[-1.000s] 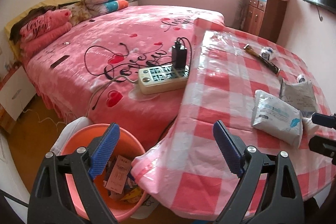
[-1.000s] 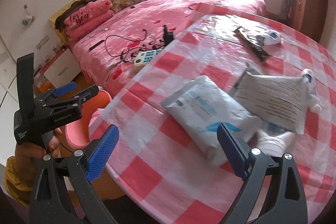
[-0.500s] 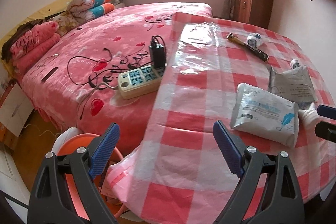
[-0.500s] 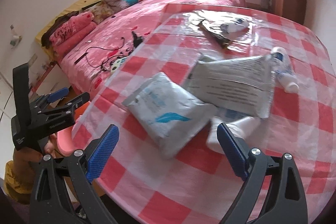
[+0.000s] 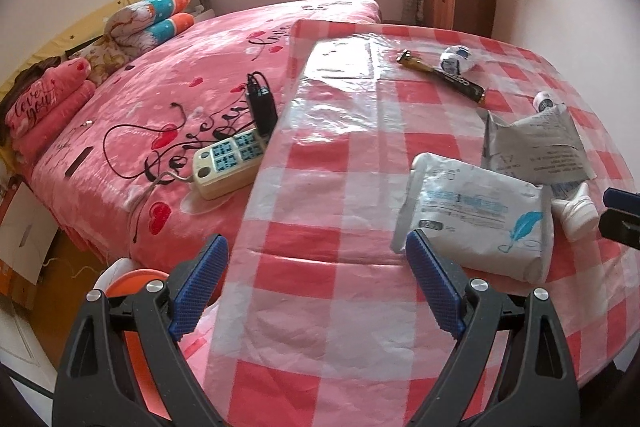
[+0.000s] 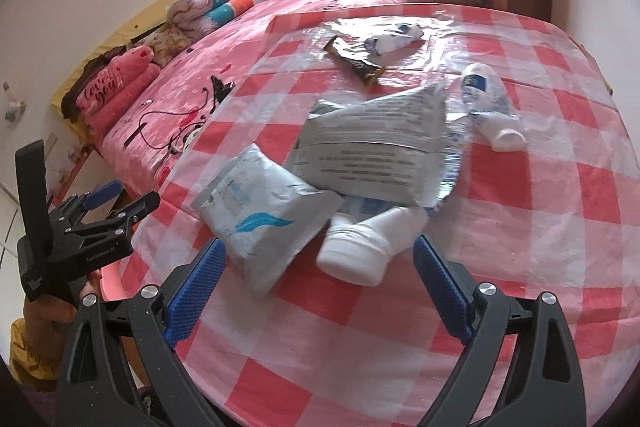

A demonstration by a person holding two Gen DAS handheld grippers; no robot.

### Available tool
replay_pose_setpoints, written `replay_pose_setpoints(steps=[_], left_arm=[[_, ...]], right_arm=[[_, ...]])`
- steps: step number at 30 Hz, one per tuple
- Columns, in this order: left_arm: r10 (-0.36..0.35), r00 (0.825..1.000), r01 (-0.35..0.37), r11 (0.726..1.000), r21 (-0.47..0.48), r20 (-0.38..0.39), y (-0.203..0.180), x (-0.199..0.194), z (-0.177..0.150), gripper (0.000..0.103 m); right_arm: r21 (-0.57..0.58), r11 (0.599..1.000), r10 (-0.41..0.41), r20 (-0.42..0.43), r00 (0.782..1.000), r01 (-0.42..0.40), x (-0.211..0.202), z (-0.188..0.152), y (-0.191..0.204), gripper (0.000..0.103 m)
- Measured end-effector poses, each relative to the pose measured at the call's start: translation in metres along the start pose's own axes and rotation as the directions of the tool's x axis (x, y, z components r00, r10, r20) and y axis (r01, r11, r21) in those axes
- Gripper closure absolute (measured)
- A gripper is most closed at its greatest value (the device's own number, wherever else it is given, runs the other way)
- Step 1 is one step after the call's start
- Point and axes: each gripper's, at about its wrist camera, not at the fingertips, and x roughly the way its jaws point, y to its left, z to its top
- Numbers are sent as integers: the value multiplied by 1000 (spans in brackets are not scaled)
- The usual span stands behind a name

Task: Collect trash
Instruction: 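Move both tools back over the checked sheet toward the tissue pack and tube, then grasp the white Vinda tissue pack with left tool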

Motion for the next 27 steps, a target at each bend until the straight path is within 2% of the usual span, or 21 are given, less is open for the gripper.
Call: replay_pose_setpoints(steps=[8, 13, 19, 23, 27], left_arm=[[-37, 999, 37, 999, 30, -7, -18, 1, 3, 12], [-115, 993, 115, 993, 38, -8, -32, -2, 5, 12], [-208, 978, 209, 976, 60, -21, -55, -4, 8, 12], [-295, 953, 296, 955, 7, -70, -64, 2, 8, 12], [-429, 892, 417, 902, -110, -141, -67, 14, 2, 12]], right_arm=[[68, 997, -26, 10, 1000, 25, -8, -8, -30, 10], [113, 993, -41, 15, 999, 39, -12, -13, -50, 10], [143, 989, -39, 14, 999, 37, -13, -18, -64, 10], [149, 989, -27, 16, 999, 25, -12, -19, -69, 10], [154, 988, -20, 19, 1000, 17, -10, -19, -71, 10]])
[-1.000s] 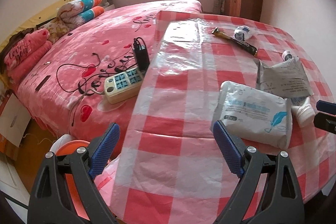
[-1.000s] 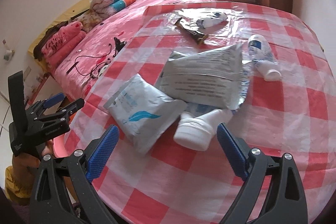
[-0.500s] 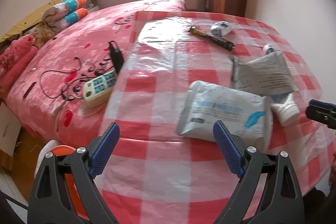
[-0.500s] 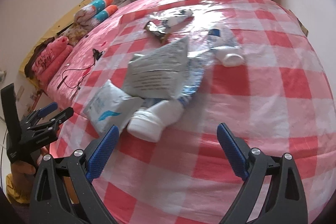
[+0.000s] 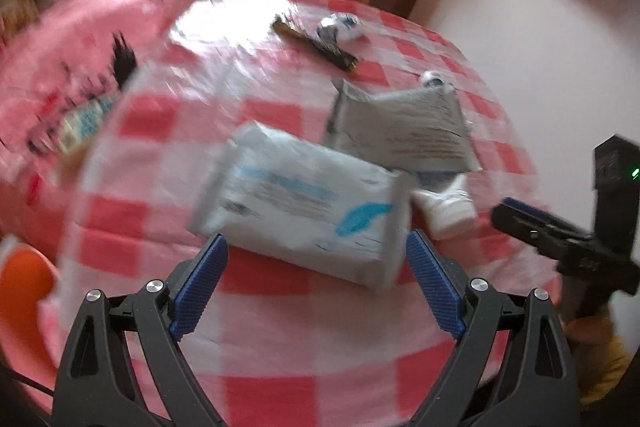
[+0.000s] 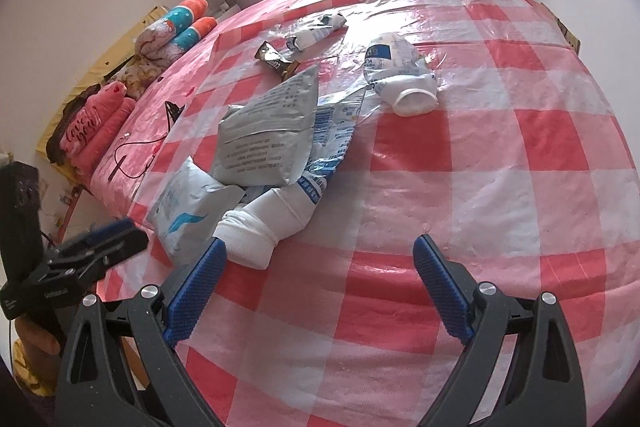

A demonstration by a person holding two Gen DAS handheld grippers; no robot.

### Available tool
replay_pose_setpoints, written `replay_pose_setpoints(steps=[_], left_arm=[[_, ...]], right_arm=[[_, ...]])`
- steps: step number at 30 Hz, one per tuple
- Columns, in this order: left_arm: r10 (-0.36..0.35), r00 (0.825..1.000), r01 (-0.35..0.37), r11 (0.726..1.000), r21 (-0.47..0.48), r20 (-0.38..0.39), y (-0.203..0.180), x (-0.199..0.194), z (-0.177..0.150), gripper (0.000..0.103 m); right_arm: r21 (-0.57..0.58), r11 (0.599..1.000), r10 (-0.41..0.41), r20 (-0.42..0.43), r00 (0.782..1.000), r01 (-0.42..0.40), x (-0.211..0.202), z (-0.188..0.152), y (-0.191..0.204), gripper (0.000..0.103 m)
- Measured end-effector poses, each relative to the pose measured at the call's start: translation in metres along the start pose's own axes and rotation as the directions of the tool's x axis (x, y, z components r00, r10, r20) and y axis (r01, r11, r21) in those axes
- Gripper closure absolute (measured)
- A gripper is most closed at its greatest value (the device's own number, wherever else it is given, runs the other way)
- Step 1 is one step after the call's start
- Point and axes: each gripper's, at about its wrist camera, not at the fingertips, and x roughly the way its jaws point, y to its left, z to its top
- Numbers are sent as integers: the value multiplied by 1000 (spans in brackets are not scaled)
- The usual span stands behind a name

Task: Collect trash
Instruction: 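Grasp the white Vinda tissue pack with left tool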

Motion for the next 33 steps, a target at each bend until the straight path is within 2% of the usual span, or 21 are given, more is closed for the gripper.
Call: replay_pose_setpoints(steps=[3, 5, 8, 12, 16, 19, 23, 30, 33], left_arm=[[-67, 997, 64, 994, -93, -34, 7, 11, 0, 12], [-86, 995, 78, 986, -146, -49, 12, 20, 2, 12], [-86, 995, 74, 978, -196, -52, 16, 30, 7, 12], [-68, 997, 60, 975, -214, -30, 17, 37, 19, 12], [-17, 999, 11, 979, -203, -28, 14, 46, 36, 12], [71, 996, -78, 985, -152, -50, 5, 56, 51, 12], [137, 989, -142, 984, -110, -54, -2, 67, 65, 12], [196, 978, -202, 976, -88, -65, -8, 73, 78, 12], [222, 973, -226, 973, -53, -68, -11, 78, 79, 7]], right_arm=[[6, 1000, 4, -4, 1000, -4, 3, 1, -3, 10], [9, 1000, 5, -3, 1000, -5, 3, 0, -6, 10], [15, 1000, 9, -1, 1000, -9, 3, 0, -8, 10], [24, 1000, 10, 0, 1000, -10, 4, 0, -13, 10], [23, 1000, 6, 5, 1000, -6, 3, 0, -15, 10], [12, 1000, -1, 15, 1000, 1, 1, 2, -14, 10], [-7, 1000, -6, 24, 1000, 6, 0, 6, -12, 10], [-25, 1000, 2, 37, 999, -1, 4, 22, -8, 10], [-14, 1000, 14, 33, 999, -14, 9, 30, -9, 10]])
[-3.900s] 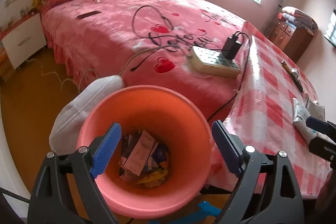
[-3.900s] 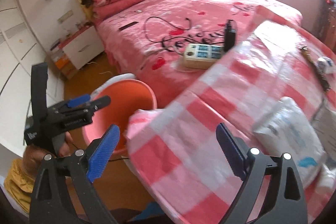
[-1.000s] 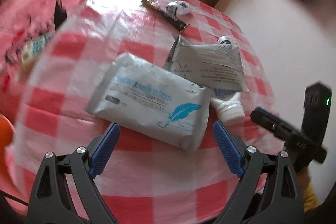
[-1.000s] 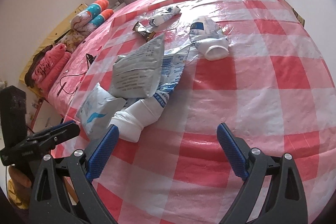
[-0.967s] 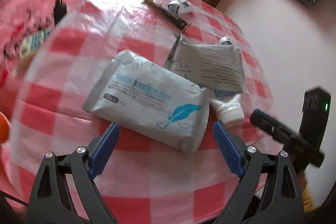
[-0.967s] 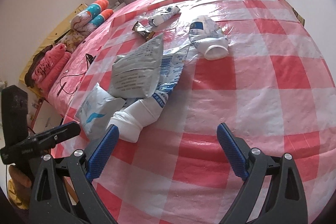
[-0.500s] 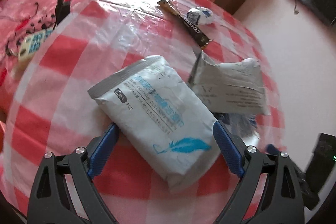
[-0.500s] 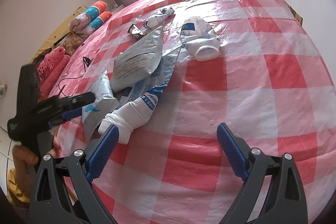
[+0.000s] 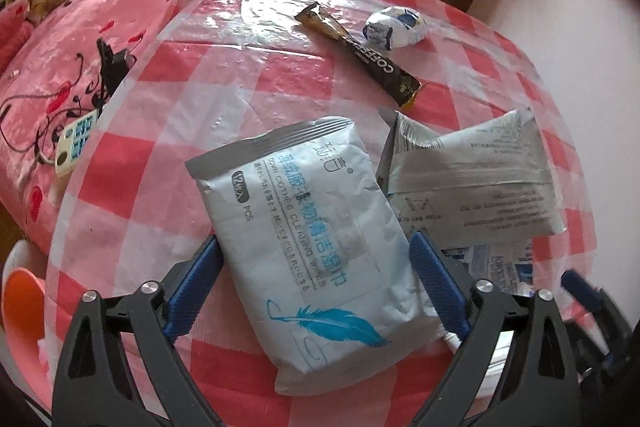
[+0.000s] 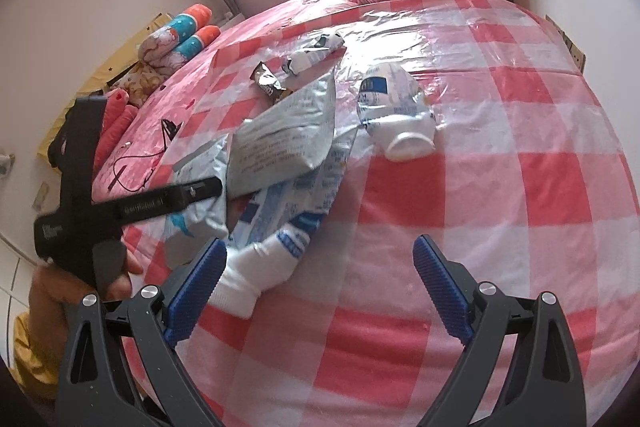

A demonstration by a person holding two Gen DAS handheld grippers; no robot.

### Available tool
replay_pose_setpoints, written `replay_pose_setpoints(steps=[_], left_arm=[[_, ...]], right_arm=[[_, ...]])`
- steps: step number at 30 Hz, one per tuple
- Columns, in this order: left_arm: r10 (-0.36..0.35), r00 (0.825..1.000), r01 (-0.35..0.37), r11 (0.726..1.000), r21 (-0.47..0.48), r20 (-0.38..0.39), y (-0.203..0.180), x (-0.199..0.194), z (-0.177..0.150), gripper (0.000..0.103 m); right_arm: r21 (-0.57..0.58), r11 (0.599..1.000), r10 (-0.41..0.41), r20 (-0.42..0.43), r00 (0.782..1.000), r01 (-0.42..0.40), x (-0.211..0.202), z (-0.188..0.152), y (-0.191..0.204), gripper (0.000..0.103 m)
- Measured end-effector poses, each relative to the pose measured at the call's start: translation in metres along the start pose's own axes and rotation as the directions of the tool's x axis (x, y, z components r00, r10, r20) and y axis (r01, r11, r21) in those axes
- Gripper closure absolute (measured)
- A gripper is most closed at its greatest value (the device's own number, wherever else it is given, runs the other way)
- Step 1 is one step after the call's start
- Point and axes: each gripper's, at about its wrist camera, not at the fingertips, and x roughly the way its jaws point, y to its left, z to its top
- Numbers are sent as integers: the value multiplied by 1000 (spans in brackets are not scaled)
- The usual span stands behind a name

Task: Collect trash
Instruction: 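Grasp the white Vinda tissue pack with left tool, then lift the tissue pack with left tool while right tool grasps the white tube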

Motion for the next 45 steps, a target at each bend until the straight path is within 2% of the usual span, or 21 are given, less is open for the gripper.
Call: replay_pose_setpoints(steps=[6, 10, 17, 20, 23, 26, 29, 35, 37, 39, 42, 45], left_arm=[[43, 999, -44, 998, 46, 17, -7, 10, 2, 5], [29, 999, -31, 999, 43, 39, -4, 10, 0, 7], [9, 997, -13, 998, 55, 71, 1, 3, -8, 18], [10, 997, -14, 999, 49, 80, 2, -1, -15, 22], [-24, 997, 20, 998, 53, 73, 4, -6, -22, 22], [-34, 997, 26, 993, 111, 69, -5, -12, -36, 22], [-68, 996, 59, 988, 140, 60, -11, -17, -48, 22], [-195, 981, 186, 962, 198, 23, -28, -27, -67, 23], [-254, 967, 247, 945, 215, 4, -34, -30, -72, 22], [-325, 946, 321, 923, 214, -17, -36, -33, -76, 22], [-347, 938, 344, 921, 183, -17, -29, -35, -77, 23], [-313, 950, 309, 942, 132, 8, -10, -39, -78, 23]], right_arm=[[24, 999, 39, -48, 998, -38, 15, 1, 3, 10], [7, 999, 44, -53, 998, -43, 23, 2, 10, 10], [44, 995, 92, -59, 994, -89, 37, 2, 19, 10], [17, 997, 78, -56, 995, -77, 39, 0, 28, 10], [43, 992, 121, -52, 991, -118, 38, -2, 24, 10], [99, 982, 167, -42, 985, -162, 34, -1, 14, 10], [94, 988, 123, -30, 992, -120, 26, -4, 10, 10], [97, 994, 59, -12, 998, -58, 11, -8, -2, 10], [97, 994, 49, -8, 999, -48, 8, -7, -4, 10], [96, 995, 39, -4, 999, -39, 6, -6, -4, 10], [60, 998, -4, 6, 1000, 3, 4, -3, -1, 10], [10, 999, -45, 8, 999, 45, 5, -2, 5, 10]])
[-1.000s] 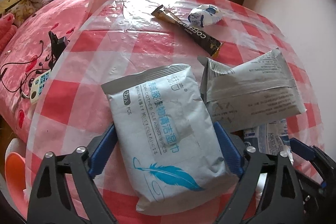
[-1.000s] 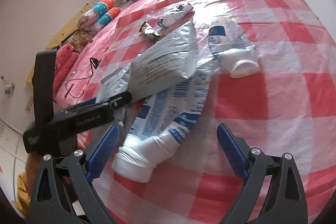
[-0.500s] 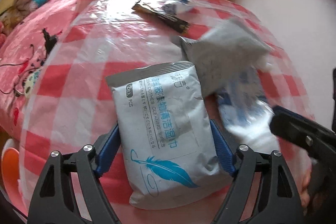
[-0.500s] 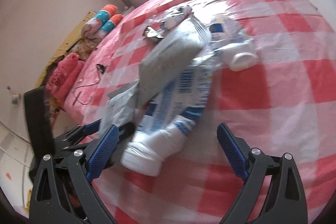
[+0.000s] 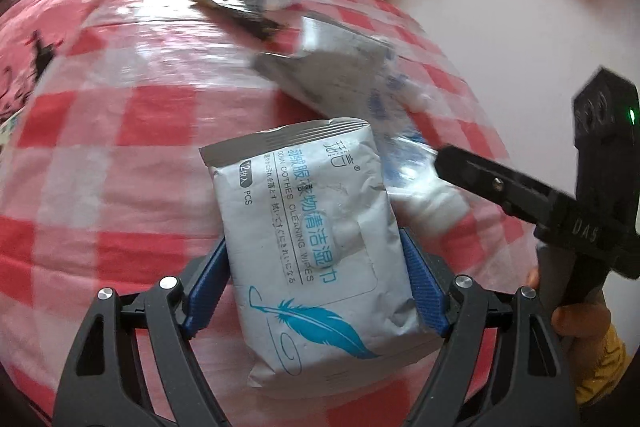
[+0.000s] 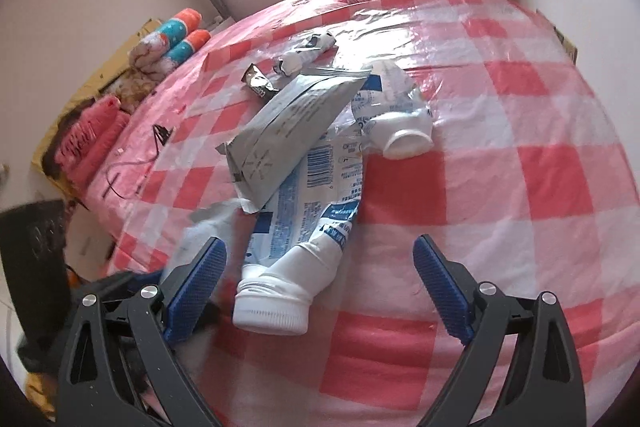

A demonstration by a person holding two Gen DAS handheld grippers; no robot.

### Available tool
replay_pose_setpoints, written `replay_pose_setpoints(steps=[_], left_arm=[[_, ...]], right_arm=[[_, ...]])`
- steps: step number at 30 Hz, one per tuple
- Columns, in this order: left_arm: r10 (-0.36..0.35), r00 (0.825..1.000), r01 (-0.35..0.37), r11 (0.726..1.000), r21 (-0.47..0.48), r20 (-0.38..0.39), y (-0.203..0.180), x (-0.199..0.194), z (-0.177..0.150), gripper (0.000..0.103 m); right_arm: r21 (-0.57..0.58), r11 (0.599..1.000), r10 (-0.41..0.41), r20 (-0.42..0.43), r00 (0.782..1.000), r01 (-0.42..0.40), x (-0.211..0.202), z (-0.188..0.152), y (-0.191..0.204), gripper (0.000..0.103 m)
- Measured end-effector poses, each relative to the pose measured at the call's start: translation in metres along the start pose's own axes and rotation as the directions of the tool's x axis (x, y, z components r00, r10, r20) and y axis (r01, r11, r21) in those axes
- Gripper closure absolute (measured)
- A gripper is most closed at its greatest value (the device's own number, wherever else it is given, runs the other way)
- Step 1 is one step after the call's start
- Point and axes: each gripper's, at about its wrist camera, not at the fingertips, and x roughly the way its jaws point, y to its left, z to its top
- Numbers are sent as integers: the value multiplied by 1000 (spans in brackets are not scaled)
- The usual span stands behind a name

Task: Collect trash
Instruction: 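Lift the tissue pack with left tool while right tool grasps the white tube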

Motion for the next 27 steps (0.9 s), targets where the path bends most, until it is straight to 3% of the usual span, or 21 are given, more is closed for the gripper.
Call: replay_pose_setpoints(steps=[8, 17, 20, 27], left_arm=[[86, 996, -83, 993, -88, 31, 39, -19, -6, 22], [91, 995, -87, 992, -95, 41, 44, -21, -6, 22], [87, 995, -82, 992, -96, 42, 44, -21, -6, 22], [76, 996, -70, 992, -106, 52, 48, -26, -10, 22]], right_arm=[[-121, 992, -53, -41, 998, 48, 31, -1, 30, 10], [-266, 944, -212, -36, 977, 195, 56, -1, 49, 9], [-314, 920, -253, -13, 967, 236, 58, -5, 53, 18], [-307, 929, -219, -13, 976, 204, 45, -10, 45, 30]])
